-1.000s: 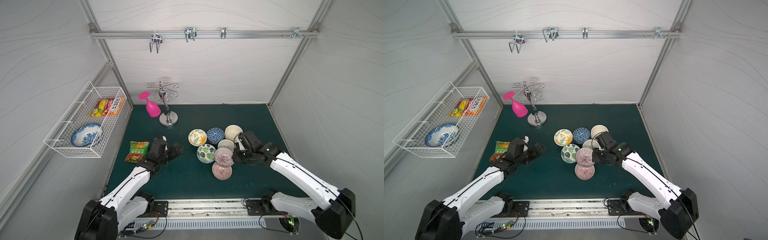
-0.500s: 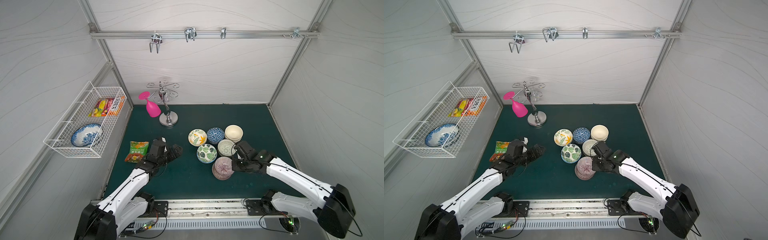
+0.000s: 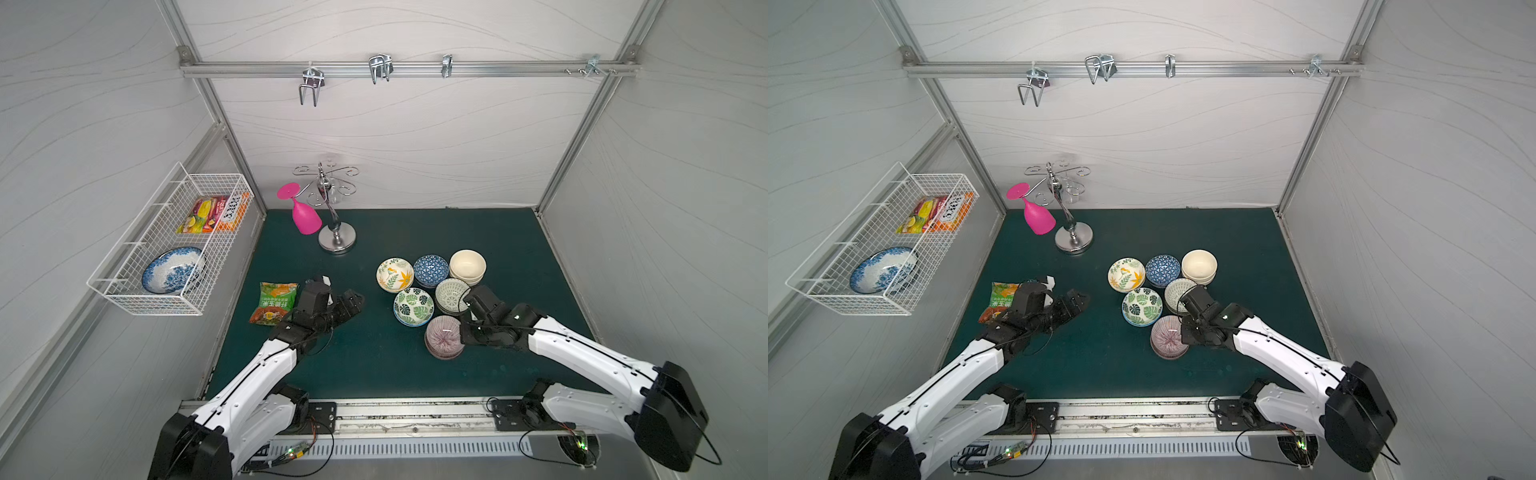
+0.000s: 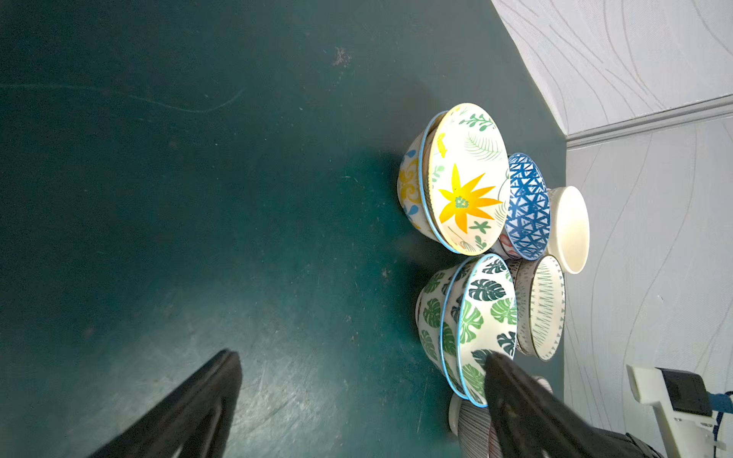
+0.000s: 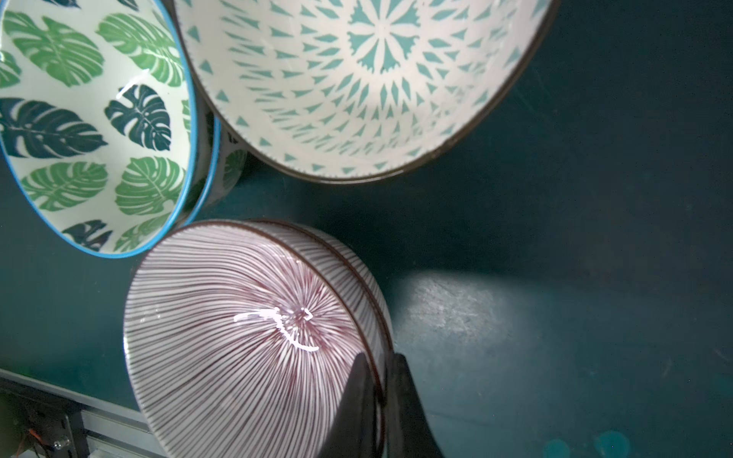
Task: Stack the bowls
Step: Place the bowl on the bowl.
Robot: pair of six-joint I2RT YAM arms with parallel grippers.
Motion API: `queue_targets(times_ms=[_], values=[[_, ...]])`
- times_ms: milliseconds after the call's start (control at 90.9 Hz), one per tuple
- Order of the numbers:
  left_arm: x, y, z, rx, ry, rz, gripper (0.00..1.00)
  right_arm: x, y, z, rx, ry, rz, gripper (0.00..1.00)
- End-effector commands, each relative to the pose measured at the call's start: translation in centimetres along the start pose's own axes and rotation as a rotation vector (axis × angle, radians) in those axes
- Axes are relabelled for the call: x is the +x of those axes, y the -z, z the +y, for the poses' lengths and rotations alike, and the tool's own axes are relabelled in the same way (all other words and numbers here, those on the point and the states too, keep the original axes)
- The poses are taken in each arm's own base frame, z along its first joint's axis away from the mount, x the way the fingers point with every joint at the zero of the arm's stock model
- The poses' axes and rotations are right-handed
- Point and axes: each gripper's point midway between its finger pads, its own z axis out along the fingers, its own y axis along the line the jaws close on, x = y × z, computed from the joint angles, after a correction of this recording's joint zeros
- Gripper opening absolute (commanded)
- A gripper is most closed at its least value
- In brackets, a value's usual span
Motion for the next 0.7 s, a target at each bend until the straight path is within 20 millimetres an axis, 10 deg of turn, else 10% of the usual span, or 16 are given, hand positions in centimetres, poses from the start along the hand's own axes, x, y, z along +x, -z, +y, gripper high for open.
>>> queue_targets(times_ms=[0,110,418,693], values=[[-0.7,0.3,-0.2,0.006,-0.001,-0.03,1.0,-1.4,0.4,1.3,-0.015,0.007,-0.044,0.03],[-0.7,0.4,-0.3,0.006,0.0,-0.03,1.0,-1.3,0.3,1.6,0.0,0.021,-0.036,0.15],[-0.5,0.5,-0.1,0.0,0.0,-0.025,1.0,-2.4,2.5,0.4,0.051,-0.01,-0.134,0.9],[-1.4,0.8,0.0,-0.057,-0.001,-0.041,1.0,-6.5,7.7,-3.1,0.183,-0.043,-0.456,0.99]])
